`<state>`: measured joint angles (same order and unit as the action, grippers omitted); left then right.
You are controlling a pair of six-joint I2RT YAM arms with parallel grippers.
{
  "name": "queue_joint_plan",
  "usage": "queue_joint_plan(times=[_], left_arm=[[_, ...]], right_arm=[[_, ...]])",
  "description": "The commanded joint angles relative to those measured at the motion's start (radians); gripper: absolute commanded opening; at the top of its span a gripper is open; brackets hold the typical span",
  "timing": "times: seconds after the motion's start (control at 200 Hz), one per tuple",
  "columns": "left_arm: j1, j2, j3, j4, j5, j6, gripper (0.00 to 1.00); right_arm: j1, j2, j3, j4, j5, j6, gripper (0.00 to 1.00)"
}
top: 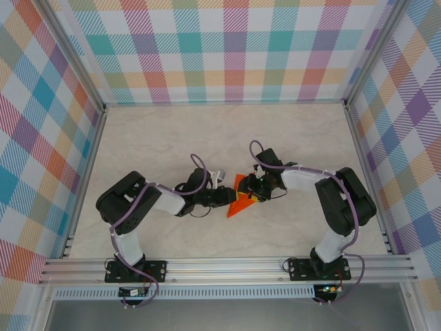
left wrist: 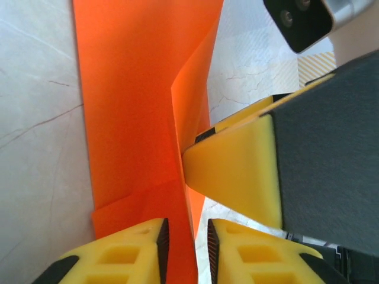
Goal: Fold a paper plane with a square sheet of paper (pick it up from the middle)
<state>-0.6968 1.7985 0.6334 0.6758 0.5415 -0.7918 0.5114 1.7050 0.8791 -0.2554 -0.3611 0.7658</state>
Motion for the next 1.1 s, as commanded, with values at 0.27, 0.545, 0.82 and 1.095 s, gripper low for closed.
queue_joint_plan(times=[0.27, 0.545, 0.82, 1.095], left_arm=[[0.011, -0.245, -0.038, -0.192, -0.055, 0.052, 0.22], [-0.024, -0.183, 0.0, -0.14, 0.003, 0.023, 0.14], [-0.033, -0.119, 0.031, -0.124, 0.016, 0.019, 0.11], [-0.036, -0.072, 0.052, -0.138, 0.015, 0.022, 0.08]], right_arm=[[-0.002, 0.025, 0.014, -0.064, 0.059, 0.012, 0.52], [-0.002, 0.051, 0.027, -0.087, 0.07, 0.031, 0.54], [-0.002, 0.063, 0.038, -0.107, 0.073, 0.03, 0.59], [-0.002, 0.078, 0.053, -0.142, 0.093, 0.027, 0.59]])
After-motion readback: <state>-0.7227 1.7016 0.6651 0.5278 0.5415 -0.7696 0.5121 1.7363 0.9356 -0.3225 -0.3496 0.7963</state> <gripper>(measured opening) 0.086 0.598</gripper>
